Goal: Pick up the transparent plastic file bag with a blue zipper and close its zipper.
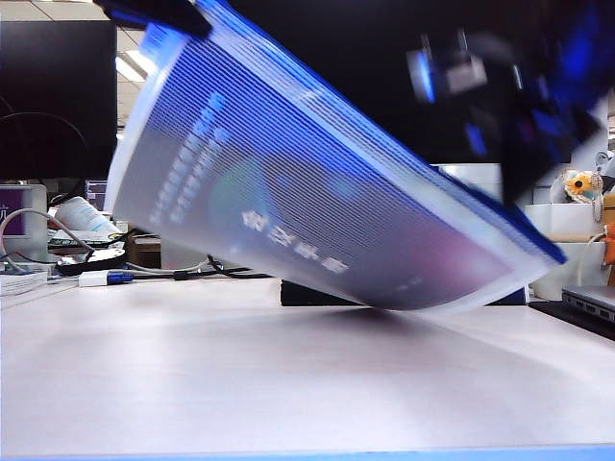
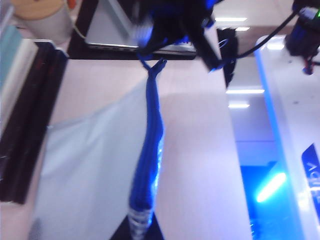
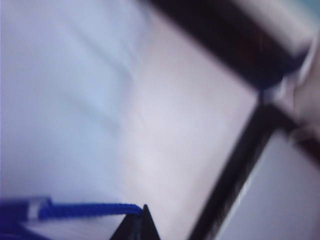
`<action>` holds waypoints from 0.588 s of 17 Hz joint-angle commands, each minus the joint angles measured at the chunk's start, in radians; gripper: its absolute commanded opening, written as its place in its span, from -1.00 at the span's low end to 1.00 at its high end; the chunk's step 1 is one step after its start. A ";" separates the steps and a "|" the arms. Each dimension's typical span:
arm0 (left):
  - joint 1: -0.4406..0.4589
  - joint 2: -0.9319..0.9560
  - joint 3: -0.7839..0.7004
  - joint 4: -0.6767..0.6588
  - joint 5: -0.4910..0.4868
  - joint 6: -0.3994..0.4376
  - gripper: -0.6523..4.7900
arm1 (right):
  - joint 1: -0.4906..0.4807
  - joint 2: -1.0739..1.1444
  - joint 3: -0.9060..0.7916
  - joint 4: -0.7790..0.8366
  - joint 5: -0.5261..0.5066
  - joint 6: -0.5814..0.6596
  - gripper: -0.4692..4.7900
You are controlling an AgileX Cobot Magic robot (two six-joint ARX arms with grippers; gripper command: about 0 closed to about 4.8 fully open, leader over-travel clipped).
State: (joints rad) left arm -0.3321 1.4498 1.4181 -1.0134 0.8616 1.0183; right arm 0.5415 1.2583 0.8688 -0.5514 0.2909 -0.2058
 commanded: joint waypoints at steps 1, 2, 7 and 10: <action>0.002 -0.044 0.005 -0.021 -0.124 -0.006 -0.78 | -0.069 0.070 -0.042 0.015 0.068 0.049 -0.82; 0.002 -0.051 0.005 -0.034 -0.164 -0.008 -0.78 | -0.092 0.089 -0.047 0.016 0.073 0.060 -0.82; 0.002 -0.053 0.003 -0.051 -0.215 -0.028 -0.78 | -0.154 0.092 -0.041 0.082 -0.071 0.160 -0.82; 0.002 -0.050 0.003 -0.029 -0.214 -0.036 -0.48 | -0.154 0.067 -0.040 0.113 -0.243 0.161 0.34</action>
State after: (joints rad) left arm -0.3313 1.4017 1.4178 -1.0618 0.6449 0.9897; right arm 0.3874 1.3350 0.8238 -0.4568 0.1123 -0.0521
